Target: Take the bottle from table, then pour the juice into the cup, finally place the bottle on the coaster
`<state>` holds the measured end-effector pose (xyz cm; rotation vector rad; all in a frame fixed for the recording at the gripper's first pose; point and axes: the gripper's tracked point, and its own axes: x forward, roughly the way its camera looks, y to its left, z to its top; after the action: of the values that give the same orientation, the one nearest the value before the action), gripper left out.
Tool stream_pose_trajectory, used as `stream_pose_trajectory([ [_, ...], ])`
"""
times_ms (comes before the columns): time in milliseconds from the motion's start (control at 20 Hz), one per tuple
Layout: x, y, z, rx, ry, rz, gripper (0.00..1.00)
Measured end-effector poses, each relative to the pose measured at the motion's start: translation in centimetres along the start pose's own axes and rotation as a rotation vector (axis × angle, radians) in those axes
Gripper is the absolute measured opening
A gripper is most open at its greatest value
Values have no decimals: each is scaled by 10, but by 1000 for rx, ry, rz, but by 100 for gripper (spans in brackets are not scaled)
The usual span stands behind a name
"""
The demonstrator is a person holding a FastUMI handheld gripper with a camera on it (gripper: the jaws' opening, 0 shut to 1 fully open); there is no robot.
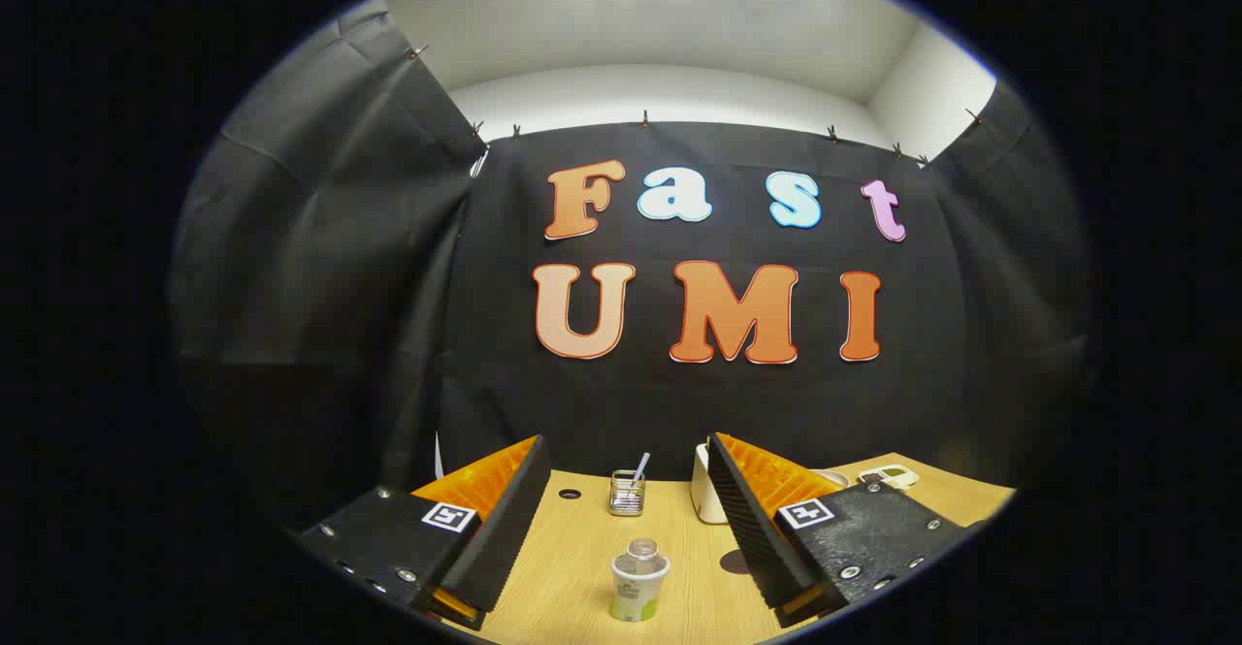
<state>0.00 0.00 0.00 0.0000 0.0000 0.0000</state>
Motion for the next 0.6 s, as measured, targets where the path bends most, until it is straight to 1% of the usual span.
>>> stream_pose_trajectory([
  [400, 1, 7, 15, 71, 3, 11, 97],
  [600, 1, 13, 14, 67, 20, 14, 97],
])
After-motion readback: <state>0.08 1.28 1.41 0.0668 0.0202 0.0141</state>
